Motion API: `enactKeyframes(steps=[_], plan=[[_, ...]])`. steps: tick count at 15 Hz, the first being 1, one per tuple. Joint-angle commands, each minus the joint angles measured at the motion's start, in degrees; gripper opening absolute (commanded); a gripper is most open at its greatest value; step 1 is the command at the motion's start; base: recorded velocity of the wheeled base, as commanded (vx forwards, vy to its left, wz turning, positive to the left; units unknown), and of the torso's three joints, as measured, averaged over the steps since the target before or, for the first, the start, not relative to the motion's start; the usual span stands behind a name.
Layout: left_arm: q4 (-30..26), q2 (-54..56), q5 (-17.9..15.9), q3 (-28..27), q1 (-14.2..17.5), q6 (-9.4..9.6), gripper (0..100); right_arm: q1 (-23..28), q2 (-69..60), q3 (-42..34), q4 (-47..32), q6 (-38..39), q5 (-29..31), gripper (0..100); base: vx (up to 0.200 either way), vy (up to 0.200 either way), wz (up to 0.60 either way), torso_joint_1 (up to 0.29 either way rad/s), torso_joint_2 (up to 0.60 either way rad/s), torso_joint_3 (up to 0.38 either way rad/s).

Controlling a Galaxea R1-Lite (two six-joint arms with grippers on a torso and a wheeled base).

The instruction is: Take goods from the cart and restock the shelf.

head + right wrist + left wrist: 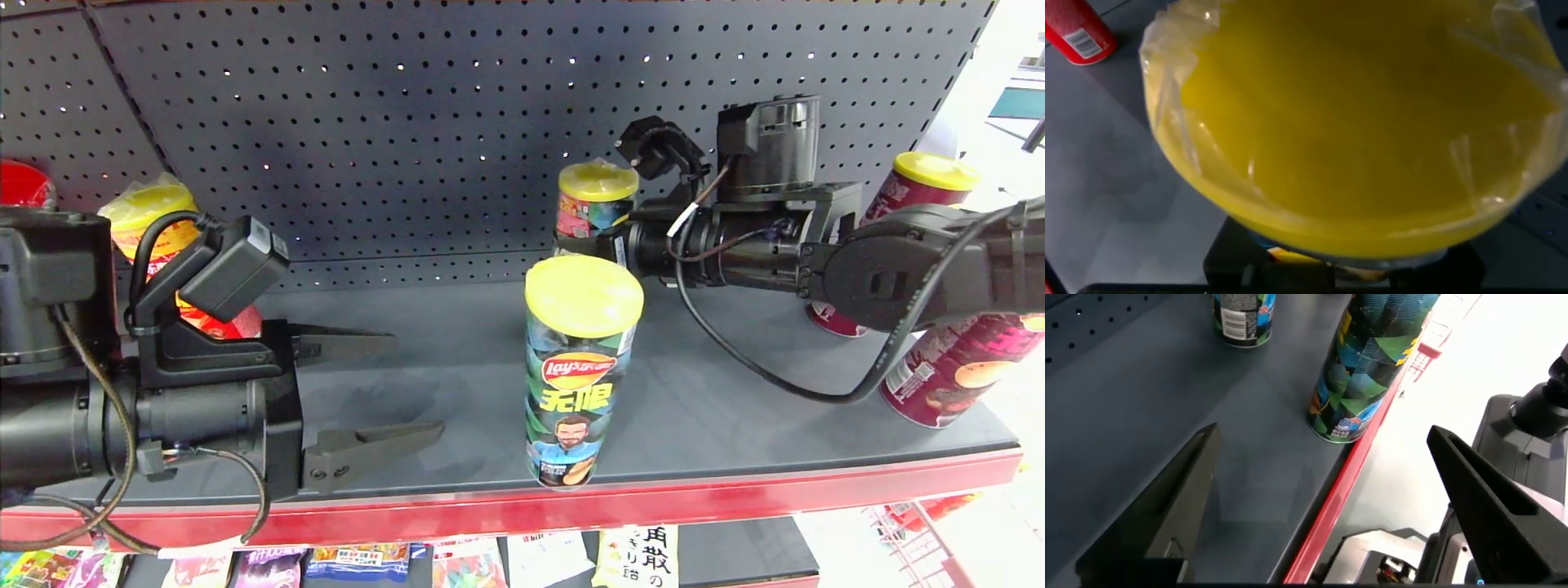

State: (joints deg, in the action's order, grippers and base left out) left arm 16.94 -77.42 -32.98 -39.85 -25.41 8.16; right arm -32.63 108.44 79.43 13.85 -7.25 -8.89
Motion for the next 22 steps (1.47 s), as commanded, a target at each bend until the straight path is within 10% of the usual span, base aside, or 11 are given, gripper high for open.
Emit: enactKeyframes(steps=[1, 11, 12, 22], plan=[[0.02, -0.01, 0.02, 0.12, 0.0, 0.02, 100, -0.15, 0.29, -0.33, 0.04, 0.13, 0.01, 0, 0.0, 0.0, 0.0, 0.0, 0.0, 0.0], [-0.07, -0.01, 0.02, 0.3, 0.0, 0.02, 100, -1.82, -0.33, -0.68, -0.05, 0.31, 0.01, 0, 0.0, 0.0, 0.0, 0.0, 0.0, 0.0], [-0.07, -0.1, -0.07, 0.21, 0.0, 0.02, 100, -1.82, -0.24, -0.86, -0.05, 0.31, 0.01, 100, 0.0, 0.0, 0.0, 0.0, 0.0, 0.0], [-0.25, -0.54, 2.21, 1.09, -0.08, 0.28, 100, 0.11, -11.58, -12.02, -0.49, 1.98, 5.2, 100, 0.0, 0.0, 0.0, 0.0, 0.0, 0.0]])
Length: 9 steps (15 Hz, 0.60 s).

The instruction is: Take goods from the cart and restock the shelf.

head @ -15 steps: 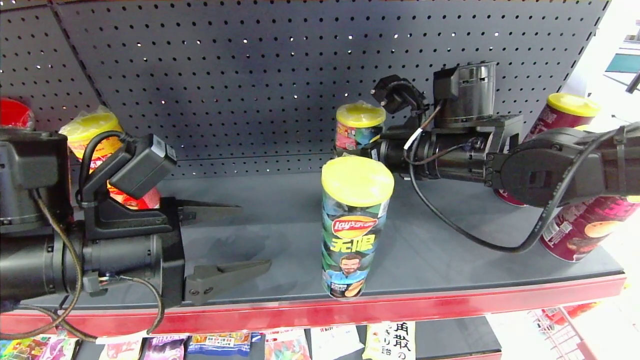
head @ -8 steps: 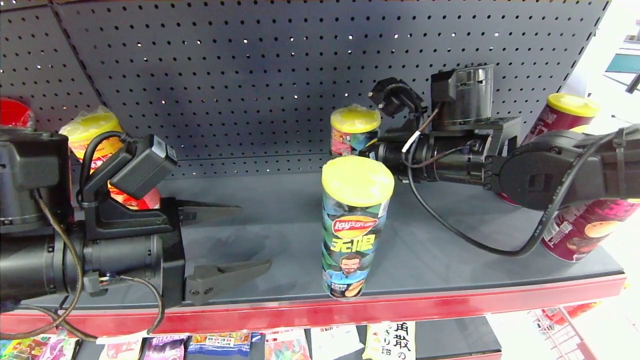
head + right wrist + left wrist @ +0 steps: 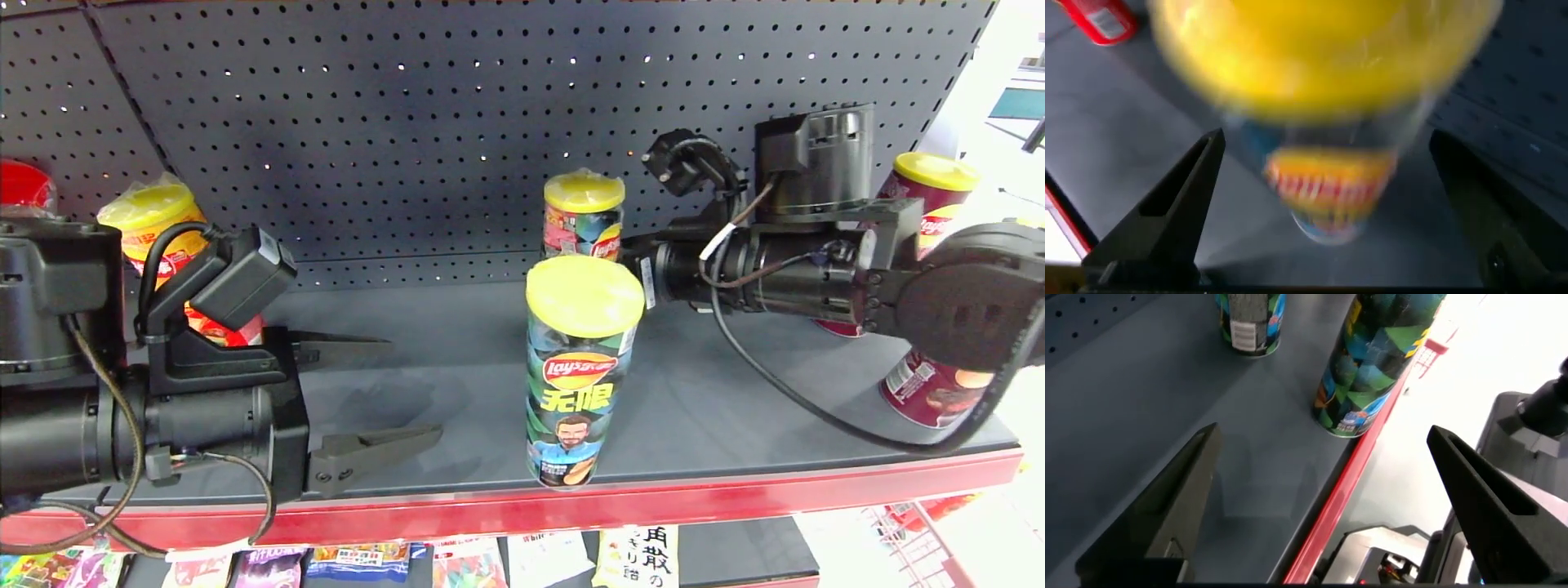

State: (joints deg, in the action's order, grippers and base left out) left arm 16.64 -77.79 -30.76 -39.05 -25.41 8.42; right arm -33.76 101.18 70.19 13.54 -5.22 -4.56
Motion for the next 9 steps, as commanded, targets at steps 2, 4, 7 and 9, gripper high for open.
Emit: enactKeyframes(steps=[2, 4, 7, 9], plan=[[-0.03, -1.49, 0.52, 0.46, -0.52, 0.1, 100, 2.29, -9.78, -9.72, -0.18, -0.14, 3.77, 100, 0.0, 0.0, 0.0, 0.0, 0.0, 0.0], [-0.03, -2.9, 0.7, 0.55, -1.05, 0.54, 100, 2.38, -13.73, -14.38, -0.18, -0.06, 4.47, 100, 0.0, 0.0, 0.0, 0.0, 0.0, 0.0], [-0.12, -5.53, 0.79, 1.52, -1.4, 4.06, 100, 2.29, -22.34, -23.52, -0.1, 0.03, 4.38, 100, 0.0, 0.0, 0.0, 0.0, 0.0, 0.0], [-0.03, -7.82, 0.79, 1.43, -2.9, 4.58, 100, 1.59, -29.02, -29.94, -0.18, -0.06, 3.86, 100, 0.0, 0.0, 0.0, 0.0, 0.0, 0.0]])
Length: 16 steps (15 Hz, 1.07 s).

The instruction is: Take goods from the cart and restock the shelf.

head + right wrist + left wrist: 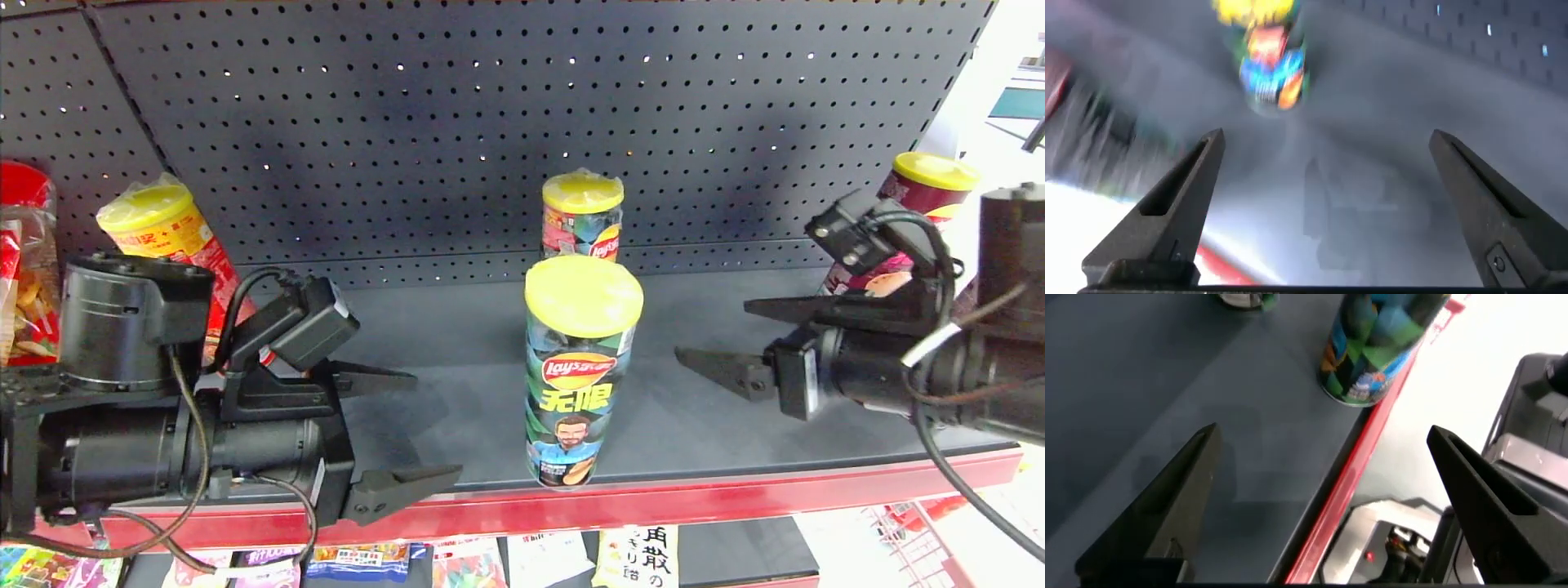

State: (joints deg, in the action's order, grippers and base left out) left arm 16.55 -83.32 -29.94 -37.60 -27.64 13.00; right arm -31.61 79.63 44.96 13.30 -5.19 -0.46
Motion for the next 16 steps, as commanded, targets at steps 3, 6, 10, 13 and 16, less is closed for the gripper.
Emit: enactKeyframes(steps=[3, 6, 10, 13, 16], plan=[[0.32, -6.33, 1.2, -1.08, -2.42, 0.1, 100, -1.35, -14.94, -11.3, 0.06, 0.01, -1.38, 100, 0.0, 0.0, 0.0, 0.0, 0.0, 0.0], [0.41, -10.63, 1.73, -3.19, -2.77, 0.98, 100, -1.09, -18.11, -13.05, 0.06, 0.1, -1.29, 100, 0.0, 0.0, 0.0, 0.0, 0.0, 0.0], [0.32, -15.11, 3.66, -8.81, -2.77, 1.07, 100, -1.0, -18.11, -12.26, 0.06, 0.1, -1.21, 100, 0.0, 0.0, 0.0, 0.0, 0.0, 0.0], [0.32, -16.96, 4.01, -10.66, -3.21, 1.07, 100, -0.82, -18.11, -12.18, 0.15, 0.18, -1.21, 100, 0.0, 0.0, 0.0, 0.0, 0.0, 0.0], [0.41, -17.58, 4.28, -11.1, -3.92, 1.16, 100, -0.73, -18.11, -12.09, 0.15, 0.8, -1.21, 100, 0.0, 0.0, 0.0, 0.0, 0.0, 0.0]])
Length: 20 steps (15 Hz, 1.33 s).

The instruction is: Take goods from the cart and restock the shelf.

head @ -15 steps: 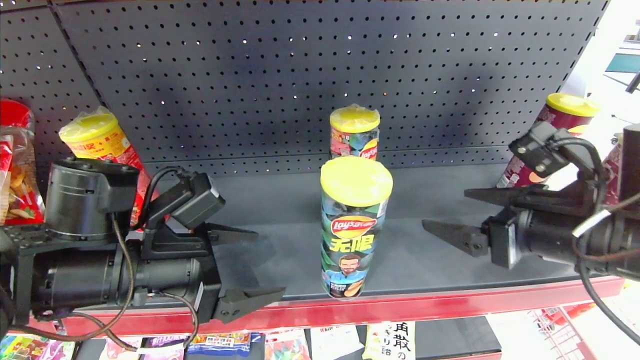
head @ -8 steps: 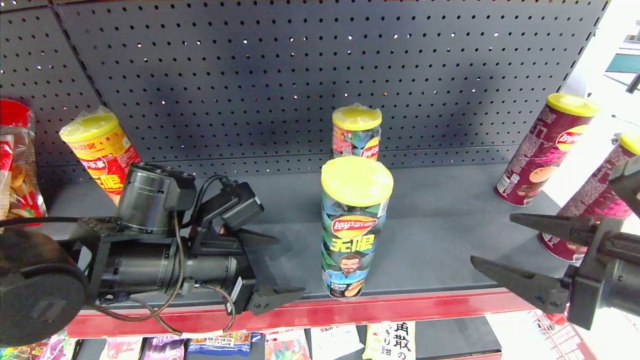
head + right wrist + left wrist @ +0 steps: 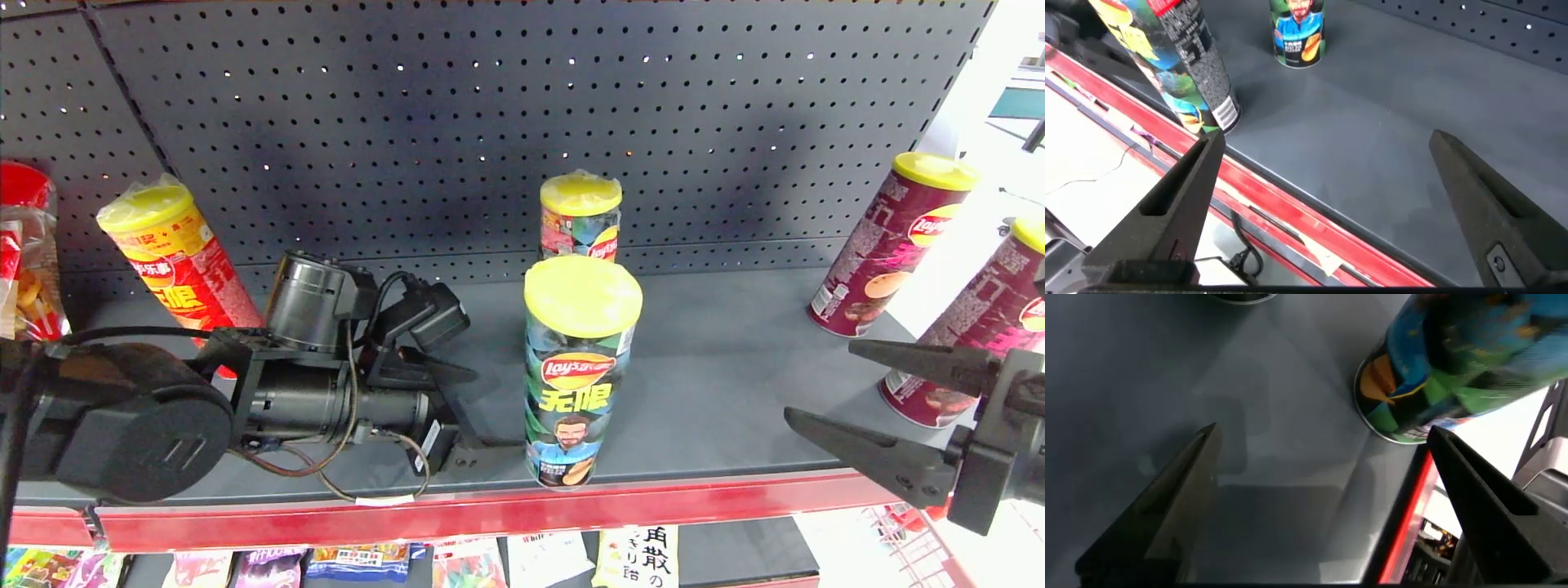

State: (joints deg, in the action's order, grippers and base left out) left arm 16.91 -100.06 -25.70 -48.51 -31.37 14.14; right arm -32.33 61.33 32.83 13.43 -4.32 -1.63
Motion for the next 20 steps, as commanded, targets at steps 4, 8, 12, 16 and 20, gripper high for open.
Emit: enactKeyframes(steps=[4, 8, 12, 16, 20], plan=[[-0.03, -1.54, 0.03, -0.89, -0.27, 0.01, 100, -0.01, 0.19, 0.04, 0.01, -0.08, -0.04, 100, 0.0, 0.0, 0.0, 0.0, 0.0, 0.0], [0.05, -2.68, 0.47, -2.29, -1.07, 0.01, 100, -0.01, 0.19, -0.05, 0.01, 0.1, -0.04, 100, 0.0, 0.0, 0.0, 0.0, 0.0, 0.0], [-0.03, -3.21, 0.47, -2.91, -1.77, 0.01, 100, -0.01, 0.19, -0.05, 0.01, 0.1, -0.04, 100, 0.0, 0.0, 0.0, 0.0, 0.0, 0.0], [-0.03, -3.21, 0.56, -3.0, -1.86, -0.08, 100, -0.01, 0.19, -0.05, 0.01, 0.1, 0.05, 100, 0.0, 0.0, 0.0, 0.0, 0.0, 0.0], [-0.12, 2.59, 3.29, -0.01, 0.08, -0.52, 100, 0.43, -0.77, -2.33, 0.01, 0.1, 0.23, 100, 0.0, 0.0, 0.0, 0.0, 0.0, 0.0]])
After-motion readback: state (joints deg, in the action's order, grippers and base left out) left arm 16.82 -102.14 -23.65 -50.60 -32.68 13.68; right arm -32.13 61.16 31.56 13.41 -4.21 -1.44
